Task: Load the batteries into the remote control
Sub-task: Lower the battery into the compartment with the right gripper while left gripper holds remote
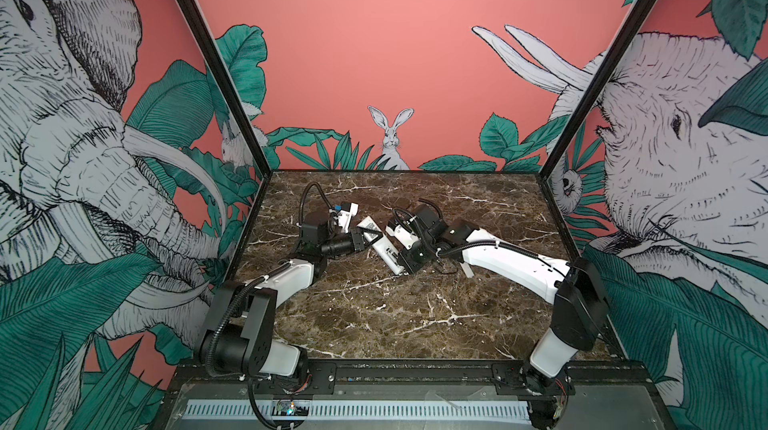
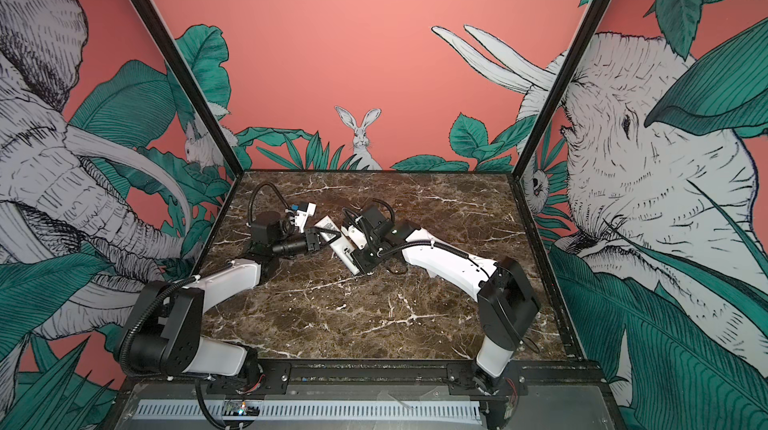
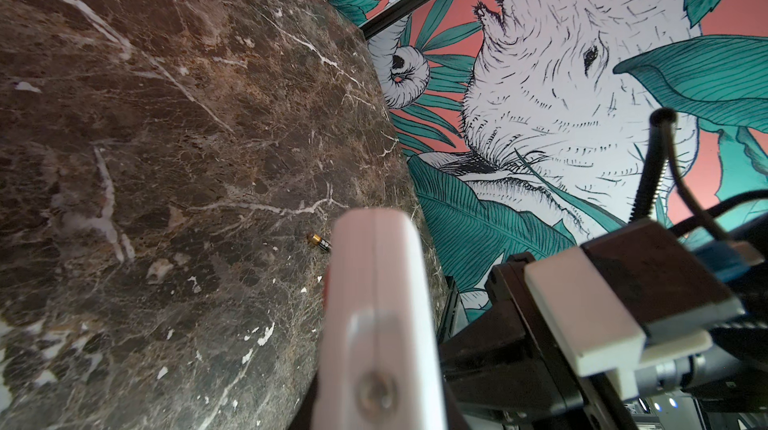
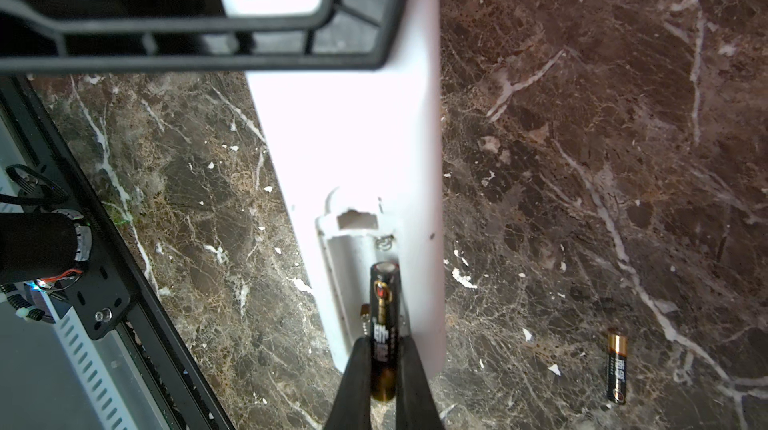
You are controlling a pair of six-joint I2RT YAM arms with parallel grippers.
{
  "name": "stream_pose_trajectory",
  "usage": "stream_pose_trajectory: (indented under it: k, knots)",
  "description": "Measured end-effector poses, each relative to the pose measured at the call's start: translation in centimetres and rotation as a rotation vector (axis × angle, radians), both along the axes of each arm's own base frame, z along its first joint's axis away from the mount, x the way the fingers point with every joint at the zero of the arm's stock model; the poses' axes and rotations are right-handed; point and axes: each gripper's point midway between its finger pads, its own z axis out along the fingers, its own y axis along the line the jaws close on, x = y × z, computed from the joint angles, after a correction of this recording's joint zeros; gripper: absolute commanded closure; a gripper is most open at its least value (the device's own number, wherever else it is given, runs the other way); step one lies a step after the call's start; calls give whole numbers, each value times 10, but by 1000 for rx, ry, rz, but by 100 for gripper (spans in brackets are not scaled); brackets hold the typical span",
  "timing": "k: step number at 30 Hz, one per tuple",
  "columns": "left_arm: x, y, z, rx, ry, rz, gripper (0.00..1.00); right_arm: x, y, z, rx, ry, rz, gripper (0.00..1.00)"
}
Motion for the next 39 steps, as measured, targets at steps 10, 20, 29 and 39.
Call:
stream_pose_trajectory:
  k: [10,20,29,39]
  knots:
    - [2,1,-1,4,0,9,100,7,2,-4,-43,-7,-15,92]
    - [4,3,-2,3,11,22,100,12,4,-5,-62,-28,-16,94]
    - [6,4,-4,-4,38,35,100,17,6,-7,-78,-62,-10,94]
    - [13,7,1,-1,49,50,100,28,11,-3,-92,-122,0,95]
